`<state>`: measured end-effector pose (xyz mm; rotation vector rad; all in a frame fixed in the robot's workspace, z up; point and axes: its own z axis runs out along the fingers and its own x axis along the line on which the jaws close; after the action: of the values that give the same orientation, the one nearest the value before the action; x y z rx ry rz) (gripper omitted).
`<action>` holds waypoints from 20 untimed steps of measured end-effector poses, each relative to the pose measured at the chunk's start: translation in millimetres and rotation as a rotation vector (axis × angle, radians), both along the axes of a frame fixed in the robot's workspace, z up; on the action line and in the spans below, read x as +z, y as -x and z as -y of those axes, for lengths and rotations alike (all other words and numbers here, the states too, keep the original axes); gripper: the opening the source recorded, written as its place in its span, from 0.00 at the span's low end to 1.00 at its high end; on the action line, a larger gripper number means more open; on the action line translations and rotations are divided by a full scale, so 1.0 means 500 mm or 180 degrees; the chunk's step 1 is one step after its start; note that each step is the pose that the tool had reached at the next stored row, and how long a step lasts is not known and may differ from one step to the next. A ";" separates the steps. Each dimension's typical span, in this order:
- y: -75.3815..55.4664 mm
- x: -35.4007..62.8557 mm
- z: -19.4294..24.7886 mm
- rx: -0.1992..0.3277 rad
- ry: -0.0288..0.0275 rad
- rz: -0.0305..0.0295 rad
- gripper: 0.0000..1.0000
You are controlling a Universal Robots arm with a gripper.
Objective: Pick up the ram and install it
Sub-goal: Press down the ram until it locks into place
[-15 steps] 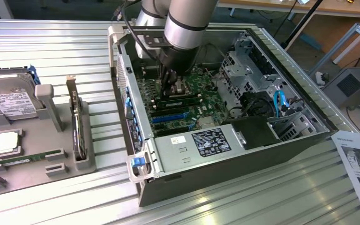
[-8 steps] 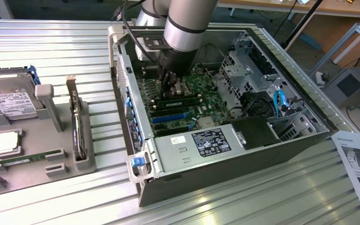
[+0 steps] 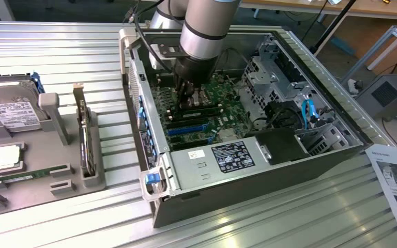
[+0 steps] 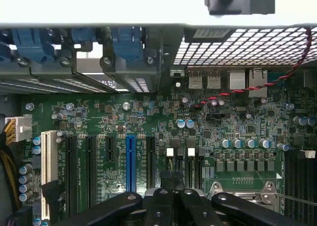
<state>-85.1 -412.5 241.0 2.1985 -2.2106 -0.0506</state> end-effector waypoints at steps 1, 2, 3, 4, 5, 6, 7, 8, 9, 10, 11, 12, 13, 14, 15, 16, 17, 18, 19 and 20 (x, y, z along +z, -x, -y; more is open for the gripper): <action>0.000 -0.001 0.0000 0.0000 0.0001 0.0000 0.11; 0.000 -0.002 0.0000 0.0000 0.0003 0.0000 0.11; 0.000 -0.002 0.0000 0.0000 0.0005 0.0000 0.11; 0.000 -0.002 0.0000 0.0000 0.0007 -0.0001 0.11; 0.000 -0.002 0.0001 0.0000 0.0008 -0.0001 0.11; 0.000 -0.003 0.0001 0.0000 0.0007 0.0000 0.11; 0.000 -0.003 0.0000 0.0000 0.0007 0.0000 0.11; 0.000 -0.003 0.0000 0.0000 0.0007 0.0000 0.11; 0.000 -0.003 0.0000 0.0000 0.0007 0.0000 0.11; 0.000 -0.004 -0.0001 0.0000 0.0006 0.0001 0.11; 0.000 -0.005 -0.0001 0.0000 0.0005 0.0001 0.11; 0.000 -0.006 -0.0001 0.0000 0.0006 0.0000 0.11; 0.000 -0.007 0.0000 0.0000 0.0007 0.0000 0.11; 0.000 -0.008 0.0000 0.0000 0.0007 0.0000 0.11; 0.000 -0.010 0.0000 0.0000 0.0007 0.0000 0.11; 0.000 -0.011 0.0000 0.0000 0.0007 0.0000 0.11; 0.000 -0.012 0.0000 0.0000 0.0007 0.0000 0.11; 0.000 -0.013 0.0000 0.0000 0.0007 0.0000 0.11; 0.000 -0.013 0.0000 0.0000 0.0007 0.0000 0.11; 0.000 -0.015 0.0001 0.0000 0.0008 -0.0001 0.11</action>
<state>-85.2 -412.5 233.7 2.1973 -2.2094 -0.0481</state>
